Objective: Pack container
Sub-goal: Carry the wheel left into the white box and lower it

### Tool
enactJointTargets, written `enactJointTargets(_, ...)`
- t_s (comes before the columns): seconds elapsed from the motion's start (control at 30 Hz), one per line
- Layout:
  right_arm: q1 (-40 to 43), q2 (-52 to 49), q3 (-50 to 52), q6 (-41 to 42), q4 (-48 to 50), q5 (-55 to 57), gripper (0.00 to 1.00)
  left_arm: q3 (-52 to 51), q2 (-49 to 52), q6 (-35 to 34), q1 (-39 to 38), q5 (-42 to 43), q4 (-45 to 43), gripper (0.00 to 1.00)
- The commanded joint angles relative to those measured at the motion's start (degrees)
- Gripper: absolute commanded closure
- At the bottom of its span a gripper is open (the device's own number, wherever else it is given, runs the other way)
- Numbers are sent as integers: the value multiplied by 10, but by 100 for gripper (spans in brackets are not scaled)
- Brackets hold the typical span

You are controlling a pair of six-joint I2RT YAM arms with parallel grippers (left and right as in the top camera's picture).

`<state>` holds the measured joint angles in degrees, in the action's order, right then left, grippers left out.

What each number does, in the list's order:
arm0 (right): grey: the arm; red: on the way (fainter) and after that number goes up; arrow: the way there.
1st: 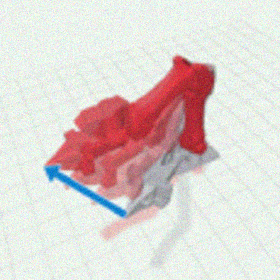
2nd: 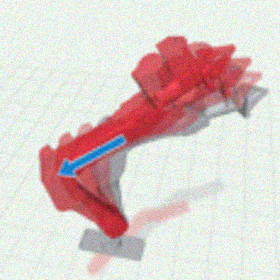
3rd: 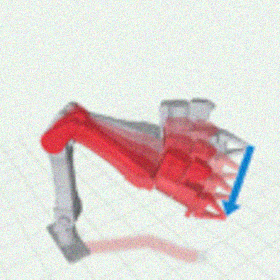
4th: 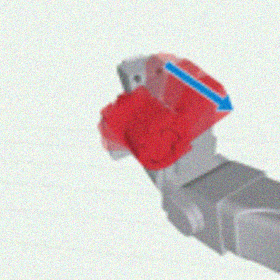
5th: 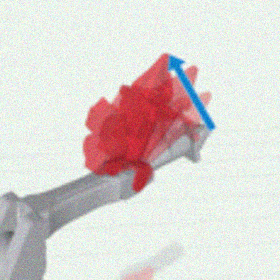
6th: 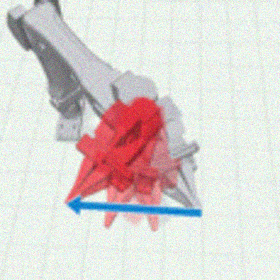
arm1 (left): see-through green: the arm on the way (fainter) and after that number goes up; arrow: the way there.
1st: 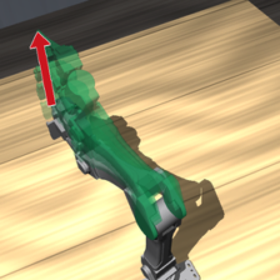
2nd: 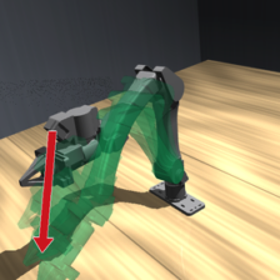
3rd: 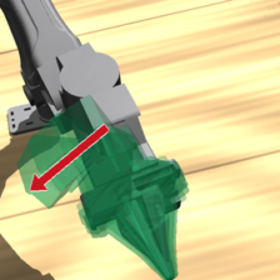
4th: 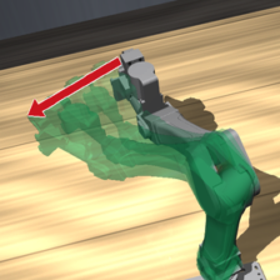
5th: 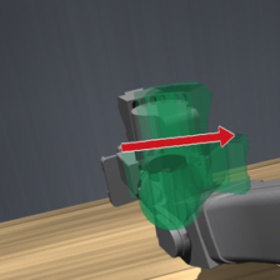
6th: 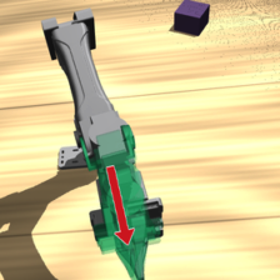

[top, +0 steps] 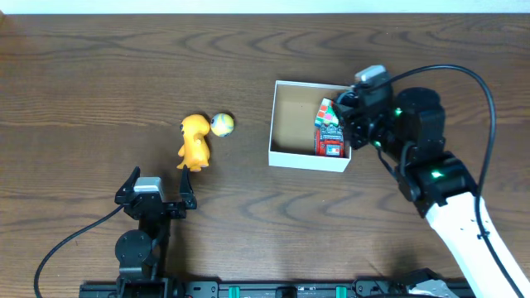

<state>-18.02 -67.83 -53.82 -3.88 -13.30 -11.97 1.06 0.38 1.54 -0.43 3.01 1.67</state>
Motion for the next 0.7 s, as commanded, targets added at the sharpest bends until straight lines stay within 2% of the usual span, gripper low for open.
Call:
enactJointTargets(0.0,-24,-25,-11,-41,32,30,56,-8,0,4,3,-7,23,2)
enactJointTargets(0.1,-33,-55,-11,-53,65,76,55,-8,0,4,3,-7,23,2)
enactJointTargets(0.37,-33,-157,-11,-61,123,116,56,-8,0,4,3,-7,23,2)
enactJointTargets(0.67,-33,-218,-11,-61,134,168,56,-8,0,4,3,-7,23,2)
